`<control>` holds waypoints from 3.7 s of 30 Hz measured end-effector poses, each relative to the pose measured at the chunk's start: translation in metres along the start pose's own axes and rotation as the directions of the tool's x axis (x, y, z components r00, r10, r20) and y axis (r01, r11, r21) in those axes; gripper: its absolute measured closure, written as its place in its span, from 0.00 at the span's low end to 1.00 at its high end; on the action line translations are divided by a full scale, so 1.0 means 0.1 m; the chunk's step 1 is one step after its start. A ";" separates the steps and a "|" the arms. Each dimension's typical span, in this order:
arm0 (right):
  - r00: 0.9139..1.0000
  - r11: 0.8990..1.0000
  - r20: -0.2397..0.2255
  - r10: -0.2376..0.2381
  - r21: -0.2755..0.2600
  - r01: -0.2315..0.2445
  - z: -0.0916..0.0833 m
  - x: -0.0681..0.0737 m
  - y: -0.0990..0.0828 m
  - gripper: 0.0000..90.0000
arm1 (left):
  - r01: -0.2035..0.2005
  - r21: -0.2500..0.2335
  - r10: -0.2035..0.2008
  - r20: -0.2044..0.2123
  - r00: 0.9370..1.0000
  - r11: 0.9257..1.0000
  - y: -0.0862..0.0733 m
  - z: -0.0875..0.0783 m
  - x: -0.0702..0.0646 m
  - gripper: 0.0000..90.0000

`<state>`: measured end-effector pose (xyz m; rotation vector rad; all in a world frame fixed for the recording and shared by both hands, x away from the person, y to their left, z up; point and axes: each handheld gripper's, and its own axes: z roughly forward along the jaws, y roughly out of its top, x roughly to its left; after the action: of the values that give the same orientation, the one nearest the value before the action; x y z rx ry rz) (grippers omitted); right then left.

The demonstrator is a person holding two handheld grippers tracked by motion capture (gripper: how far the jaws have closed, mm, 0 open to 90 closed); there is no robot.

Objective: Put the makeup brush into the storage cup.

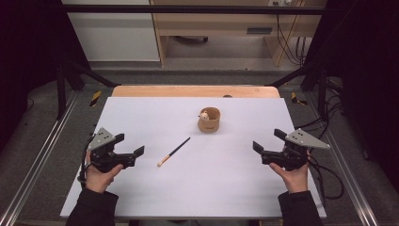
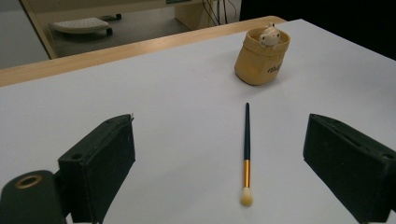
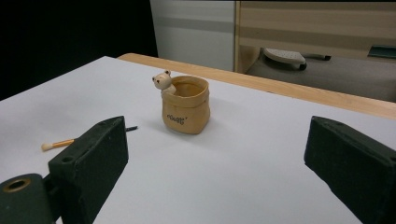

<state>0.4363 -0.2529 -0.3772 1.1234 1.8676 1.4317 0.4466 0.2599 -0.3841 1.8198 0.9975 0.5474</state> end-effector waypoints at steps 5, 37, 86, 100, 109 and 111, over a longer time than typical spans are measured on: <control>1.000 1.000 0.002 0.002 0.004 -0.002 0.00 0.01 0.01 0.08 | -0.012 0.024 0.012 0.011 1.000 1.000 0.03 0.08 -0.04 0.10; 1.000 1.000 -0.003 -0.020 0.021 0.020 0.03 0.05 0.00 0.07 | -0.145 0.250 0.136 0.056 0.989 0.957 0.39 0.69 -0.26 0.12; 1.000 0.999 -0.011 -0.022 0.025 0.022 0.05 0.06 -0.01 0.07 | -0.269 0.562 0.209 0.169 0.963 0.782 0.06 1.50 -0.49 0.58; 1.000 0.999 -0.012 -0.022 0.025 0.023 0.05 0.07 -0.01 0.07 | -0.243 0.594 0.178 0.166 0.970 0.767 0.00 1.56 -0.46 0.77; 1.000 0.999 -0.013 -0.023 0.025 0.023 0.06 0.07 -0.01 0.07 | -0.228 0.602 0.163 0.161 0.973 0.765 0.00 1.56 -0.46 0.85; 1.000 0.999 -0.013 -0.023 0.026 0.023 0.06 0.07 -0.01 0.07 | -0.222 0.603 0.158 0.158 0.975 0.766 0.00 1.56 -0.46 0.87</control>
<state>0.4373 -0.2441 -0.3795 1.1040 1.9065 1.4087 0.5335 0.1395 -0.4509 2.5343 0.9989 0.2483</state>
